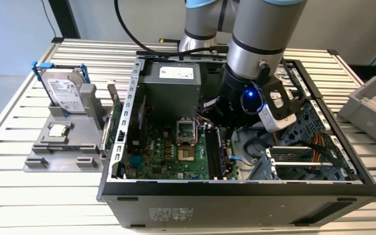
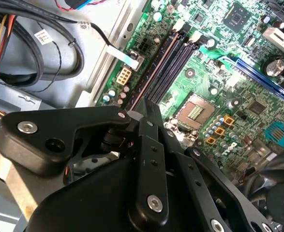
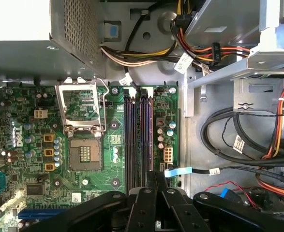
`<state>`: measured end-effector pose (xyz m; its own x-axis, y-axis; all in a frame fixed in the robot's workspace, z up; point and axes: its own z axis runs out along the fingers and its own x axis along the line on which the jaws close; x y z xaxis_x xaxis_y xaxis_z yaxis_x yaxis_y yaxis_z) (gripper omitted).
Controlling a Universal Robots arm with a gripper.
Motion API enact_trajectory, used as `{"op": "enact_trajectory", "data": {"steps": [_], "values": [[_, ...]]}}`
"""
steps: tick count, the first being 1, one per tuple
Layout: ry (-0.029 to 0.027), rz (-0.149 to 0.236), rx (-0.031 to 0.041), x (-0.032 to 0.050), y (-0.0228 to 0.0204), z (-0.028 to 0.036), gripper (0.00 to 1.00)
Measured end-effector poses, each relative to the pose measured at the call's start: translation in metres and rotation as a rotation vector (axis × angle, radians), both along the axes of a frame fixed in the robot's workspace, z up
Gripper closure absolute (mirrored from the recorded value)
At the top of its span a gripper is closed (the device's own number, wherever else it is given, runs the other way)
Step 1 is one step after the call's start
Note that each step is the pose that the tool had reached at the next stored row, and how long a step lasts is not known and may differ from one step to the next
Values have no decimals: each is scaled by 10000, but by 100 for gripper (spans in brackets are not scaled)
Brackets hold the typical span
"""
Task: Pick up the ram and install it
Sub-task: 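Press down the ram until it locks into place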
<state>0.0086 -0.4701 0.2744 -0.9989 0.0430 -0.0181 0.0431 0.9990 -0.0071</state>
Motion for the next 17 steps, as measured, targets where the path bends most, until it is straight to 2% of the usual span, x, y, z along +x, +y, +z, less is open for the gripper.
{"op": "enact_trajectory", "data": {"steps": [8, 13, 17], "values": [[0, 0, 0, 0, -1, 44, 100], [0, 6, -1, 0, -1, 45, 100], [0, 371, 11, 0, -2, 45, 100]]}}
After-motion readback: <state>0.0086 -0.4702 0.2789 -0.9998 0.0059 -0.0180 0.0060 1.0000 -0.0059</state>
